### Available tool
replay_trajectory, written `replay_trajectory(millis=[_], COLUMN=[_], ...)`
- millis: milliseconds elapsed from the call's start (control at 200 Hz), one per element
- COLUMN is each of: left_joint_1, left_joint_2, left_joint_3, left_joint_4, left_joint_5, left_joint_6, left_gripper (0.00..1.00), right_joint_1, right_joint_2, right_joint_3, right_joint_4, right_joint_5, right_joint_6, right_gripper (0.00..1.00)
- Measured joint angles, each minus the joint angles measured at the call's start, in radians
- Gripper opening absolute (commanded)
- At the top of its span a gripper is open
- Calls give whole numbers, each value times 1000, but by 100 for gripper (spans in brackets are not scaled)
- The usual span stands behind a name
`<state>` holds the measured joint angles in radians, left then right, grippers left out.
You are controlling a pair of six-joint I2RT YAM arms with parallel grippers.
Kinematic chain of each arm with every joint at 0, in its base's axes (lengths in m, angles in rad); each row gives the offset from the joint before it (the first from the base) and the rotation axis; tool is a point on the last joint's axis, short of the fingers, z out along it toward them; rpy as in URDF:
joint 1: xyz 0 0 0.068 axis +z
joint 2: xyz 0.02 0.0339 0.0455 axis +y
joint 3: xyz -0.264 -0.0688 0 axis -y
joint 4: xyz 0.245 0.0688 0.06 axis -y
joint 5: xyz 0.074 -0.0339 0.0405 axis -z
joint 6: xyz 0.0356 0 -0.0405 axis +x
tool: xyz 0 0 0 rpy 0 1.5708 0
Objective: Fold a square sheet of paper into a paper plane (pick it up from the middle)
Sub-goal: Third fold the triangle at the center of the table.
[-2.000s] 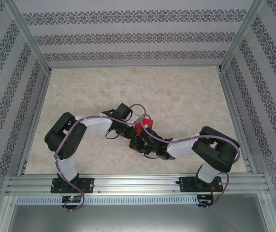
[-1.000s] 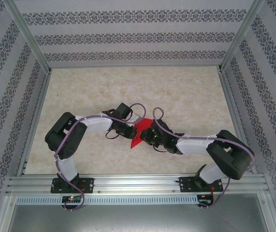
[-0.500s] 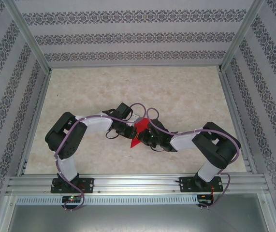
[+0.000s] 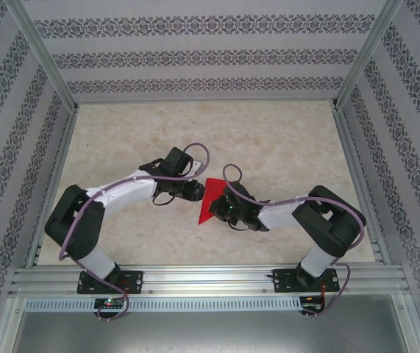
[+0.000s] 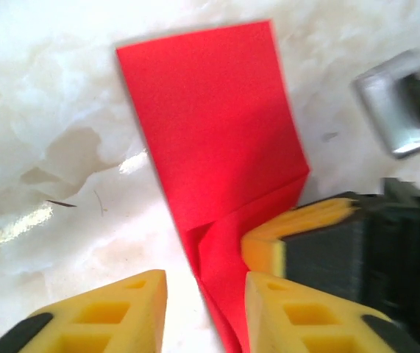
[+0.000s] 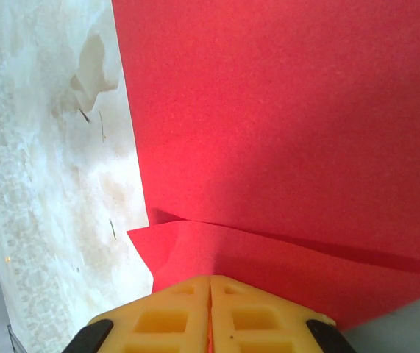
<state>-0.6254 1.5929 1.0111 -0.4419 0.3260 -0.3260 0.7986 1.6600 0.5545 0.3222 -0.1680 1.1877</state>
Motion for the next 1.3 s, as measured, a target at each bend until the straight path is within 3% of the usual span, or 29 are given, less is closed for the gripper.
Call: replay_trajectory(millis=[175,495,909,1299], left_joint_1=[1,-36,-50,-51], left_joint_2=[-92,-1,155,158], left_joint_3=[-83,-145,-140,-135], left_joint_4=[9,50,111,117], left_joint_5=[126,267,225,207], left_joint_6=[-43,-85,-126,-129], left_gripper=[21,17,9,7], right_joint_1=[7,13,11,8], right_joint_2=[-2,-10,-53,-37], right_joint_3=[0,0,0,98], right_joint_4=[4,14,5,-130], right_joint_5=[15,21,29,27], right_joint_6=[21,39,41,-32], right_gripper=[11,18,19,13])
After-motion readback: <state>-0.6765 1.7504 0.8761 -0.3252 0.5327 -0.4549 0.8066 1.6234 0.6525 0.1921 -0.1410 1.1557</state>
